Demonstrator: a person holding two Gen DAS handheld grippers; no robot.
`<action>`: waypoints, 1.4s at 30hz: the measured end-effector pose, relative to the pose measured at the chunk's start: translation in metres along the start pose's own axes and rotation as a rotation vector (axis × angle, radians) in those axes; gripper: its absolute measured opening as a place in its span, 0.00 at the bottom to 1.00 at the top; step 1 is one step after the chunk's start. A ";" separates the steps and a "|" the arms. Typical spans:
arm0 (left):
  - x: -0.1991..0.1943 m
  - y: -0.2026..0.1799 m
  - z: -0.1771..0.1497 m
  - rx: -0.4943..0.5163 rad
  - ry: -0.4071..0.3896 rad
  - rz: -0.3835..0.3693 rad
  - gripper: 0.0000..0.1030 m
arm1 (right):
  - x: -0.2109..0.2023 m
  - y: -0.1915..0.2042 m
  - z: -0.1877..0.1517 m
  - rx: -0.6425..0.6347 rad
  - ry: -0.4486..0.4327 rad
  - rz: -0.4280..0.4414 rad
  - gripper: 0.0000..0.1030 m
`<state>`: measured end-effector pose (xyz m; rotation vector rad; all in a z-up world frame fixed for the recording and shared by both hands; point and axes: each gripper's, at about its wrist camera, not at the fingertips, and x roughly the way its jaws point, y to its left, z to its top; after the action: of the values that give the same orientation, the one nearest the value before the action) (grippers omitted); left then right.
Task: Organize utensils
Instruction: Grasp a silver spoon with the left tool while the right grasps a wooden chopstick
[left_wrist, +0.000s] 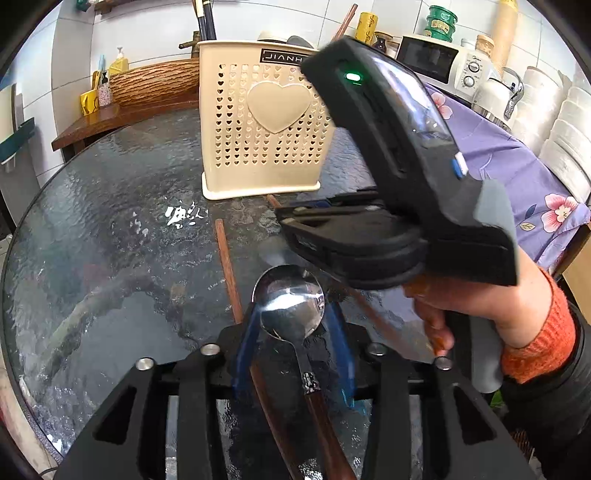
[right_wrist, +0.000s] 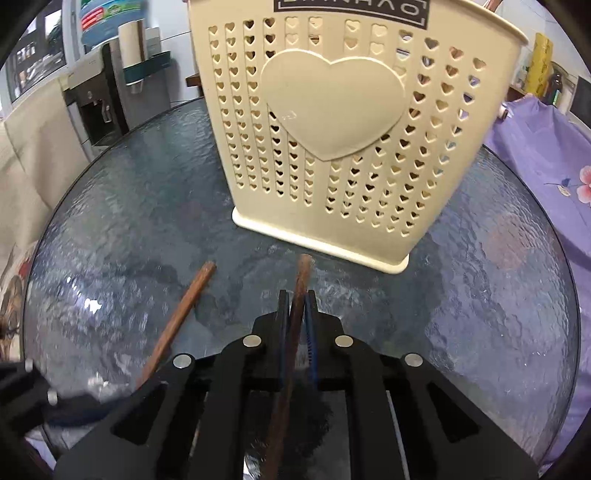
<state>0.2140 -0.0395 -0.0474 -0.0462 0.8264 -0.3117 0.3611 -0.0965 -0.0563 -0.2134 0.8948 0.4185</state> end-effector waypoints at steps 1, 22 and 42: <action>0.000 0.000 0.001 -0.002 -0.006 0.006 0.47 | -0.003 -0.005 -0.006 0.002 0.002 0.007 0.07; 0.021 -0.018 0.016 0.075 0.000 0.070 0.50 | -0.022 -0.043 -0.032 0.045 0.002 -0.003 0.07; 0.031 -0.021 0.012 0.092 0.026 0.110 0.45 | -0.020 -0.035 -0.027 0.039 0.002 -0.003 0.07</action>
<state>0.2370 -0.0693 -0.0576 0.0886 0.8361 -0.2467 0.3462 -0.1433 -0.0568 -0.1789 0.9035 0.3975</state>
